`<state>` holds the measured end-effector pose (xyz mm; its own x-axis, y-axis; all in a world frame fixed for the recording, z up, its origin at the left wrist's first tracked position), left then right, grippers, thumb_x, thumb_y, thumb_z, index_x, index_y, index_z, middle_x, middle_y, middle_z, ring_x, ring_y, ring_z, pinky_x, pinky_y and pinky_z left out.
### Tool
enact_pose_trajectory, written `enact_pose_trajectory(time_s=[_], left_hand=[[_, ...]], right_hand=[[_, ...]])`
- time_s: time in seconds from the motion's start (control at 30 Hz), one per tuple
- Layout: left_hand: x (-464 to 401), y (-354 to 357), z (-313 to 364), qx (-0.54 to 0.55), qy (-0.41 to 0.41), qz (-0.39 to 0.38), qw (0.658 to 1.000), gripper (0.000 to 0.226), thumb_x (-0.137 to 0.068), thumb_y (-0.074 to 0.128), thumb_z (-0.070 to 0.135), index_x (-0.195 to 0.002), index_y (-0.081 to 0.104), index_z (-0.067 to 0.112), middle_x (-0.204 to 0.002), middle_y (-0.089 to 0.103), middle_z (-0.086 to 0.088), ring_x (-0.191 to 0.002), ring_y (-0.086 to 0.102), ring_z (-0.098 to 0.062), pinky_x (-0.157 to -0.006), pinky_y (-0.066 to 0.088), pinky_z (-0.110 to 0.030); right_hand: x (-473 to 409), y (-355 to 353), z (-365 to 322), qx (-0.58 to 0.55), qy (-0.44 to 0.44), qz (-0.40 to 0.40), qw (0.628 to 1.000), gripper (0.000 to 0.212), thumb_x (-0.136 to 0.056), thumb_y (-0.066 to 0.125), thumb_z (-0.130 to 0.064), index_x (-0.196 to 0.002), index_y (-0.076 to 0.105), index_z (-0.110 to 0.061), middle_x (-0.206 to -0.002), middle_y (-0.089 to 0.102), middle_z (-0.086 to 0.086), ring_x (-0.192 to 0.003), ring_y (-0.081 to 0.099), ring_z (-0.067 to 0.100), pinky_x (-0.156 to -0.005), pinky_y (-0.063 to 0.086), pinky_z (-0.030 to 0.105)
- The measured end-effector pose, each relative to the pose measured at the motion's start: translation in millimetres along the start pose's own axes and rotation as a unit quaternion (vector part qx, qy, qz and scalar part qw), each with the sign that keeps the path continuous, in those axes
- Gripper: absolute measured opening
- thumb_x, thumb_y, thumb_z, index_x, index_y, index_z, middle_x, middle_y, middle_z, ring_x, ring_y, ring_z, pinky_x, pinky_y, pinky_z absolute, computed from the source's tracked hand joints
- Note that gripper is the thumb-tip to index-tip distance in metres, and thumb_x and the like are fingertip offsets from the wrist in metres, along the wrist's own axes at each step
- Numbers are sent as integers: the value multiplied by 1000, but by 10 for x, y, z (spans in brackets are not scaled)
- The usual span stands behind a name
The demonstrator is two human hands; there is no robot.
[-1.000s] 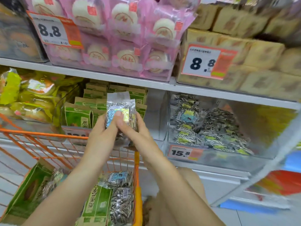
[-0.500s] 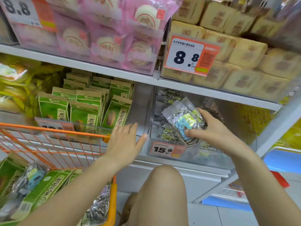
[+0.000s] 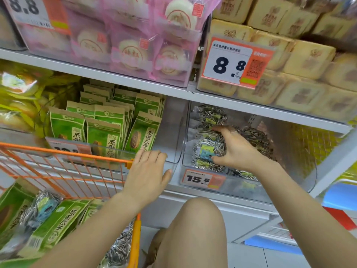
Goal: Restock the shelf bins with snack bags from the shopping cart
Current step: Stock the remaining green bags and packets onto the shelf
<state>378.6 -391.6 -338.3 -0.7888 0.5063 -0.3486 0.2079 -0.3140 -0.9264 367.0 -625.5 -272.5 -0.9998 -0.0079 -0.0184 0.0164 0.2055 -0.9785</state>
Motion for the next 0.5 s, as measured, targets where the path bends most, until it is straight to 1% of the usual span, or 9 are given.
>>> enact_pose_trajectory(time_s=[0.07,0.1,0.13,0.2,0.3,0.37,0.4,0.43,0.5], left_hand=[[1,11,-11,4,1,4,1000,44,-82,35,43,-101,63,15,-92,63,0,-93,60,-24,-106,20,-38],[-1,14,-13,9,2,5,1000,44,-81,35,43,-101,63,16,-92,62,0,-93,60,-24,-106,20,-38],[-2,16,-15,11,3,7,1000,44,-81,35,44,-101,63,16,-93,62,0,-94,60,-24,-107,19,-38],[-8,17,-15,17,4,8,1000,44,-80,36,44,-101,63,16,-92,62,0,-94,59,-24,-107,18,-37],[-5,15,-23,26,1,8,1000,44,-79,38,46,-101,63,16,-92,61,1,-94,58,-23,-107,17,-37],[-4,24,-23,29,2,9,1000,44,-79,38,46,-101,63,17,-93,62,2,-95,58,-23,-108,17,-36],[-3,29,-25,31,1,9,999,44,-79,38,46,-101,63,17,-93,62,2,-95,58,-22,-108,16,-36],[-2,33,-26,34,0,9,999,44,-79,38,46,-102,63,17,-94,62,2,-96,58,-22,-109,16,-36],[1,40,-31,40,-1,8,999,44,-79,38,46,-102,63,17,-94,62,3,-97,58,-22,-110,15,-35]], right_hand=[[31,2,92,4,-8,39,999,84,-74,73,-46,-146,34,-24,-135,42,3,-123,44,23,-94,40,29],[61,8,117,16,-13,61,998,82,-75,71,-49,-145,36,-24,-141,40,3,-126,43,24,-98,41,32],[97,15,130,30,-11,80,996,82,-76,70,-52,-145,36,-25,-143,40,3,-127,44,24,-97,44,35],[171,39,151,48,21,110,993,85,-78,66,-59,-147,30,-25,-143,40,5,-122,49,26,-88,49,38],[240,129,219,47,109,94,988,97,-77,59,-68,-151,16,-21,-134,50,13,-103,61,30,-68,51,35],[256,197,265,-7,159,80,984,101,-77,58,-68,-152,13,-17,-109,64,13,-86,64,29,-62,51,35],[256,225,273,-36,176,79,981,102,-76,59,-68,-152,15,-16,-97,67,11,-81,63,28,-60,50,34],[251,237,268,-54,184,84,978,102,-76,60,-68,-152,17,-15,-94,67,9,-81,62,27,-60,49,34],[237,236,237,-69,185,101,975,100,-76,62,-65,-151,19,-15,-103,68,11,-88,64,29,-64,50,35]])
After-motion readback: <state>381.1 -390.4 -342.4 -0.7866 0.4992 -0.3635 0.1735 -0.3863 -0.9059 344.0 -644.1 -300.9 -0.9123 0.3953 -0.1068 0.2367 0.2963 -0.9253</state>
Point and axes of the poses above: each hand's wrist, its own x-axis away from the middle knuckle, its own y-axis out of the palm, z = x × y, the point moved 4 cm from there along -x, towards the middle knuckle
